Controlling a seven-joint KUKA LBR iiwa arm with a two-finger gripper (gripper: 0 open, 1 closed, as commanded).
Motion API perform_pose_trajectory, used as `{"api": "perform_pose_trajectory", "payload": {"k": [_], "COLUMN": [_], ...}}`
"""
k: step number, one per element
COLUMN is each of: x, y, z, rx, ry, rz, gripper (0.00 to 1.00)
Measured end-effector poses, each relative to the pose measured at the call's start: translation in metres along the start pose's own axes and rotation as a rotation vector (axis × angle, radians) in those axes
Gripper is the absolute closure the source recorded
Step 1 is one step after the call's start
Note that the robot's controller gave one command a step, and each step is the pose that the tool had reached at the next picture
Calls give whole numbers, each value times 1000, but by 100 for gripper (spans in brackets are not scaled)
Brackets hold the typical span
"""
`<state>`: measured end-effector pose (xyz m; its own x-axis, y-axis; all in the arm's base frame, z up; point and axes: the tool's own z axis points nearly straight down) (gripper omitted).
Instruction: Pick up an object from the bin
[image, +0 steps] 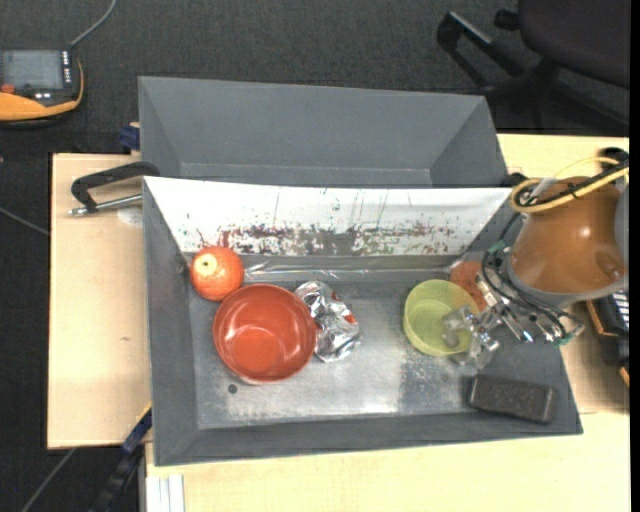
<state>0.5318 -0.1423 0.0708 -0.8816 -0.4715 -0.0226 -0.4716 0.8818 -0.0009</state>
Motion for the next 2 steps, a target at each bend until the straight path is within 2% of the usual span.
{"api": "perform_pose_trajectory", "payload": {"k": [1,2], "x": [29,1], "y": [27,44], "z": [0,0], "rx": [-2,-1], "ry": [0,-7], "rz": [57,65], "gripper": [100,100]}}
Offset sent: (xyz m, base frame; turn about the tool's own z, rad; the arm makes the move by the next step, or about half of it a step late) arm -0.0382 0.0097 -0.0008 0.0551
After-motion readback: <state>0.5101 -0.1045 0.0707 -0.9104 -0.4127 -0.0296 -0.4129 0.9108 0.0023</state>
